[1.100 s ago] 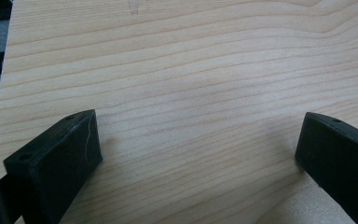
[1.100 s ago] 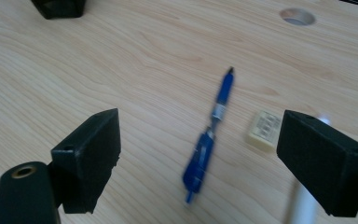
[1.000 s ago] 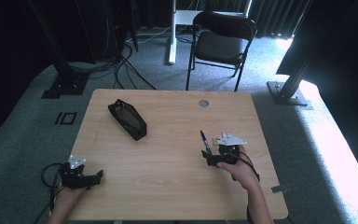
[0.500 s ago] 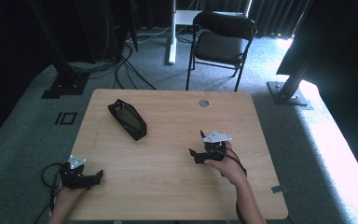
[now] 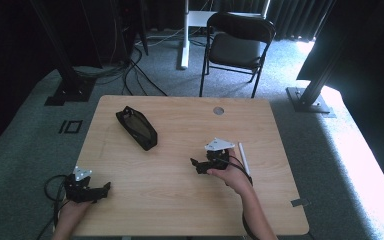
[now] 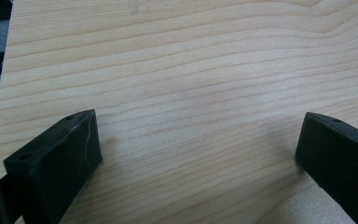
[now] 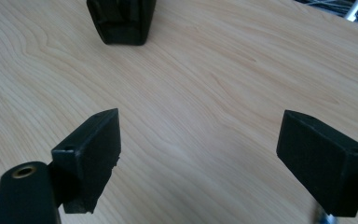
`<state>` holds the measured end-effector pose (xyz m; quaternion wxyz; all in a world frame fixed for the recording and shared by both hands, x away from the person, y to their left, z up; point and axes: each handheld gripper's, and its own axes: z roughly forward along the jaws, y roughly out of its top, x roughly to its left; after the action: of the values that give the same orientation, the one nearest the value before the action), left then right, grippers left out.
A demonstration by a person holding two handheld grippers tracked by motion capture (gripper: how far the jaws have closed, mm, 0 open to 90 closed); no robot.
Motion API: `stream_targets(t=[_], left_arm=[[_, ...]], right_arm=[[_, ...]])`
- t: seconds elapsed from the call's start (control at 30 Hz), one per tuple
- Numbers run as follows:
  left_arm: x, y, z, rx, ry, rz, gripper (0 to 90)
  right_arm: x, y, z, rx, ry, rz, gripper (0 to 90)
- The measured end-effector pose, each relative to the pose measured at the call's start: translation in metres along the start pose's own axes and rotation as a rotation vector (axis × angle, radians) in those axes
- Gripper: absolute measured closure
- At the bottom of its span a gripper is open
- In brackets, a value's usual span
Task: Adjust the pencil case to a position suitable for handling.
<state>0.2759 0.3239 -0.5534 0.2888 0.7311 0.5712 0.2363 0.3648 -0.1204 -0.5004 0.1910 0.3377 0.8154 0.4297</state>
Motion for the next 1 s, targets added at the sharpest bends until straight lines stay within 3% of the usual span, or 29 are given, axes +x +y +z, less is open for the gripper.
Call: stream_targets(t=[1.0], left_arm=[[0.000, 0.000, 0.000, 0.000, 0.000, 0.000, 0.4]], right_arm=[[0.050, 0.029, 0.055, -0.036, 0.068, -0.017, 13.6]])
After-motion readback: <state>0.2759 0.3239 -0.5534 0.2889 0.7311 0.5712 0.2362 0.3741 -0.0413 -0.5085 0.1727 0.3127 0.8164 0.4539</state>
